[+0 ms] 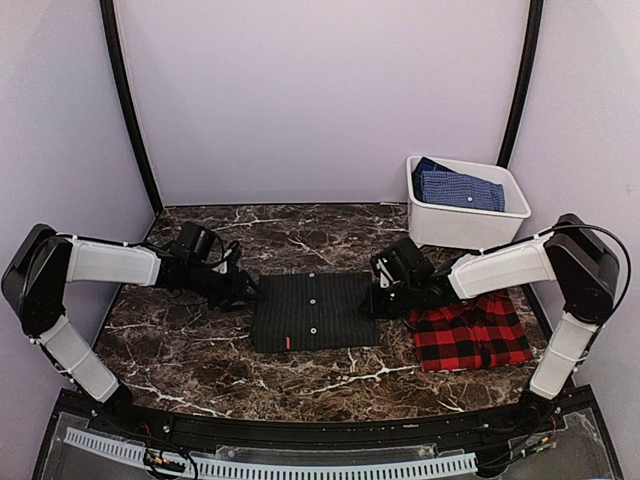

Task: Fold and stack the long sleeve shirts
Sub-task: Smooth out the square-folded shirt at the center of the board, then move the square-folded shirt to the center of the board.

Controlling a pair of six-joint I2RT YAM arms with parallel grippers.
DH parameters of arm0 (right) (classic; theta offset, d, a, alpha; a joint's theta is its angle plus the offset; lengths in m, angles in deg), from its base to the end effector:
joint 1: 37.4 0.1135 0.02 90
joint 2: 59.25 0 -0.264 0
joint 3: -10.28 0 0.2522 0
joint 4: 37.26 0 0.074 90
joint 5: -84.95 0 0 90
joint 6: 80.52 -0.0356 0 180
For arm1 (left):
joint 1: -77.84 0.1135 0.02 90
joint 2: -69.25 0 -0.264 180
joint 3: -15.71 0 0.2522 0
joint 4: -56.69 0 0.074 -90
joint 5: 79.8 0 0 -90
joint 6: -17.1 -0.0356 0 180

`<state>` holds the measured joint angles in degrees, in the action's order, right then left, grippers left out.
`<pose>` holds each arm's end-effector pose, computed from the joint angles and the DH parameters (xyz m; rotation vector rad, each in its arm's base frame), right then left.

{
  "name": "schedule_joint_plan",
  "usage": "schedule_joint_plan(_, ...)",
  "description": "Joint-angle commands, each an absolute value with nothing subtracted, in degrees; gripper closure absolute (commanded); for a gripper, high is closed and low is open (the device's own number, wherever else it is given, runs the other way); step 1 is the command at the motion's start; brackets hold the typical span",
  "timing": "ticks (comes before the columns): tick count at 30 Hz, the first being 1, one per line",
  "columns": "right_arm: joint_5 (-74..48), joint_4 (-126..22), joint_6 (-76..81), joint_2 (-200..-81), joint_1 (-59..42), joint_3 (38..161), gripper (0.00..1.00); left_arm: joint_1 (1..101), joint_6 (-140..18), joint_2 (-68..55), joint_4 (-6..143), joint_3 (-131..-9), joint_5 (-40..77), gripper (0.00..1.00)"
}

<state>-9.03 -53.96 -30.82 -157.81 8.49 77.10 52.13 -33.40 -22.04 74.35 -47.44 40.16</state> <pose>0.2394 0.2505 0.1599 -0.1586 2.5569 0.7291 0.2819 -0.1555 0.1833 -0.0309 2.5479 -1.1253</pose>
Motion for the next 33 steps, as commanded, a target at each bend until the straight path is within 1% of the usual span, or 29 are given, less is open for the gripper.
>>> schedule_joint_plan(1, -8.1, -52.6, -30.5, -159.2, 7.4, 75.6, 0.8, 51.5, -30.9, -17.4, 70.7, -43.2, 44.4, 0.53)
schedule_joint_plan(3, -8.7, -51.7, -31.2, -159.3, 7.2, 73.4, 0.8, 51.3, -31.0, -16.8, 71.3, -41.7, 43.7, 0.52)
schedule_joint_plan(9, -10.0, -51.3, -32.4, -156.9, 7.2, 71.2, 0.78, 51.0, -32.2, -16.6, 72.3, -38.3, 43.1, 0.41)
schedule_joint_plan(14, -9.2, -53.5, -31.6, -153.9, 7.2, 72.7, 0.77, 49.6, -33.5, -18.0, 73.4, -38.8, 41.2, 0.4)
schedule_joint_plan(25, -7.5, -57.6, -30.1, -149.5, 8.5, 74.8, 0.73, 45.8, -35.4, -22.5, 81.0, -42.9, 30.6, 0.45)
schedule_joint_plan(33, -6.8, -58.9, -29.3, -149.1, 9.2, 76.0, 0.72, 42.8, -36.2, -26.3, 84.6, -45.5, 26.6, 0.54)
